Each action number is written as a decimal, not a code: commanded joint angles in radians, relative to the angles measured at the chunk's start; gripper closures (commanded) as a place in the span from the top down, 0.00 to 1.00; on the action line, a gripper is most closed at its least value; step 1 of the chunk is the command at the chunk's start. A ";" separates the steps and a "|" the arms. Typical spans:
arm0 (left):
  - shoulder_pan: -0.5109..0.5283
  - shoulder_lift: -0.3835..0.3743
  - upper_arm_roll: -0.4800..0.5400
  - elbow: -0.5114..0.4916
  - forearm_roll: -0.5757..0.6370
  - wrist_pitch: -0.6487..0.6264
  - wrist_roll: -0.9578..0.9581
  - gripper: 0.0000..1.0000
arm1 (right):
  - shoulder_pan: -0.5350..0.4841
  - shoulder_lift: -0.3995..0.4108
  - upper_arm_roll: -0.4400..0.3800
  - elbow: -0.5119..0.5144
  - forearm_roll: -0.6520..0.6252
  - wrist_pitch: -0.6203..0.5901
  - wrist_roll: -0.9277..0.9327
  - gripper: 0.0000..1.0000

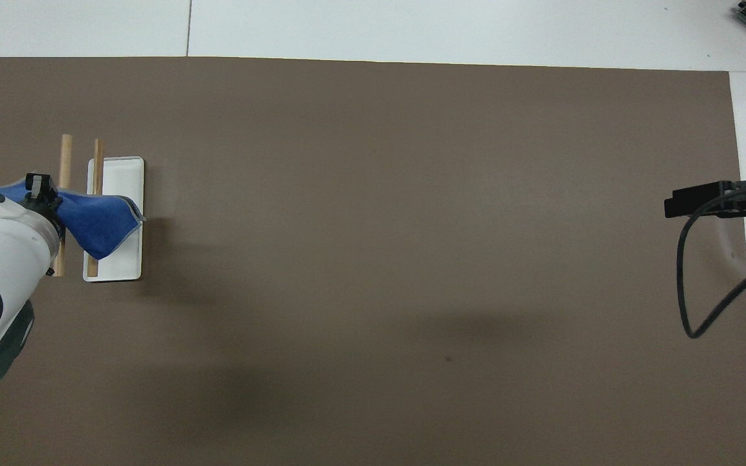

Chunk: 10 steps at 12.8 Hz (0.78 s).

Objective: Right arm passes towel to left arm to hang
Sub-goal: 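Move the towel with the left gripper over the wooden dowels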

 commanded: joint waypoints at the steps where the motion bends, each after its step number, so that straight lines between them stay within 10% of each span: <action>1: 0.016 -0.040 -0.009 -0.041 0.025 -0.004 -0.044 0.36 | -0.007 -0.028 0.003 -0.031 0.020 0.022 0.012 1.00; 2: 0.017 -0.040 -0.008 -0.040 0.025 -0.014 -0.052 0.66 | -0.007 -0.028 0.004 -0.031 0.020 0.022 0.012 1.00; 3: 0.020 -0.040 -0.008 -0.038 0.025 -0.026 -0.058 0.75 | -0.007 -0.030 0.004 -0.029 0.020 0.020 0.009 1.00; 10: 0.030 -0.037 -0.008 -0.026 0.025 -0.037 -0.055 0.80 | -0.009 -0.031 0.001 -0.029 0.020 -0.003 0.007 1.00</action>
